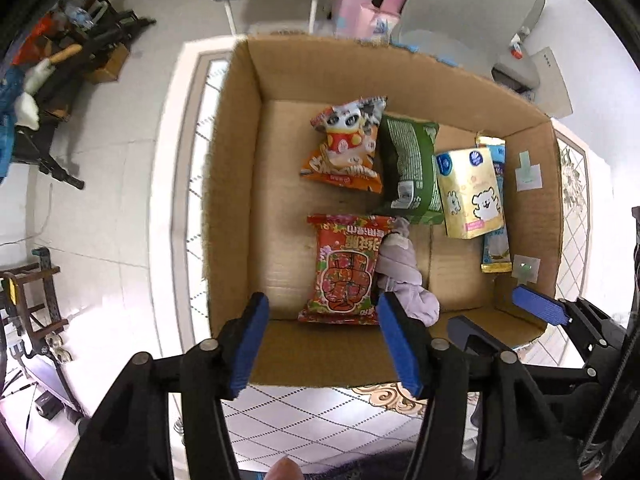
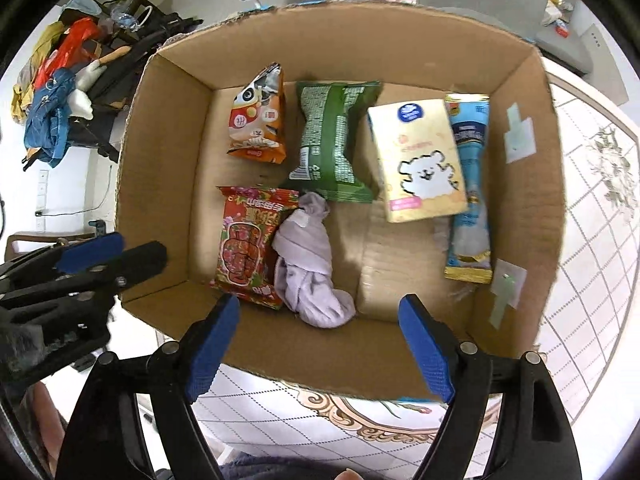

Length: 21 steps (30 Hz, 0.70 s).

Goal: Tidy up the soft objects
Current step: 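Carry the red bag and lilac cloth into the box and release both, then grasp the white cigarette-style box with the right tool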

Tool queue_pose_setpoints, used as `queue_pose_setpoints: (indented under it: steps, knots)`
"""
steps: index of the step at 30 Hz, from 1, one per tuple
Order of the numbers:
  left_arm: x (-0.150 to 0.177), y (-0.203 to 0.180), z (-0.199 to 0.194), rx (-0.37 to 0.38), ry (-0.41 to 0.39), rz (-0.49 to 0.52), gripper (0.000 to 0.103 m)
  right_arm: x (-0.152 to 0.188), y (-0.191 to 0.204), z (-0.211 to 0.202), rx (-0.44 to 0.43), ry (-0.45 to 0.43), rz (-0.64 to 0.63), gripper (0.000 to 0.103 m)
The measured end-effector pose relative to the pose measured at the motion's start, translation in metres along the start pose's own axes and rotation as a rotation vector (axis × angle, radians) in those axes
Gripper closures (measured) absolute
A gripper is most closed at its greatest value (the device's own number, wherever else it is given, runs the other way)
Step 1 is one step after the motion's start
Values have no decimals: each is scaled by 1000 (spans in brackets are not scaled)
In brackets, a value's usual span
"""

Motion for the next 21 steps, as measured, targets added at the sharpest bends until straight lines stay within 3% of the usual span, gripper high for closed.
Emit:
queue_pose_setpoints:
  steps: [1,3,5,15,21]
  knots:
    - [2,0,-5,-5,-26,0,35,4,-1,-5,7,-5,-1,15]
    - [5,1,-13,-1,-64,-5,12,9,0,-14,23,-19,-5,14]
    - [9,1,-19,-11,-90,-8,6,14,0,-22,54,-29,-10,13]
    - [26,-2,-49,-18,-229,-30,5,37,-5,-61,122,-106,-24,12]
    - [28,-20,-69,-63,-315,-9,5,45,-50,-95,78,-205,96,12]
Point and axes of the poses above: each gripper's, at about its wrist camera, not at the fingertips, and z roughly the way its jaws point, y to its left, x to its underside, the point moved 5 cm from there along z, roughly the way its jaws point, and after that the axes turned 14 degrees about -z, right-handed, at the moved point
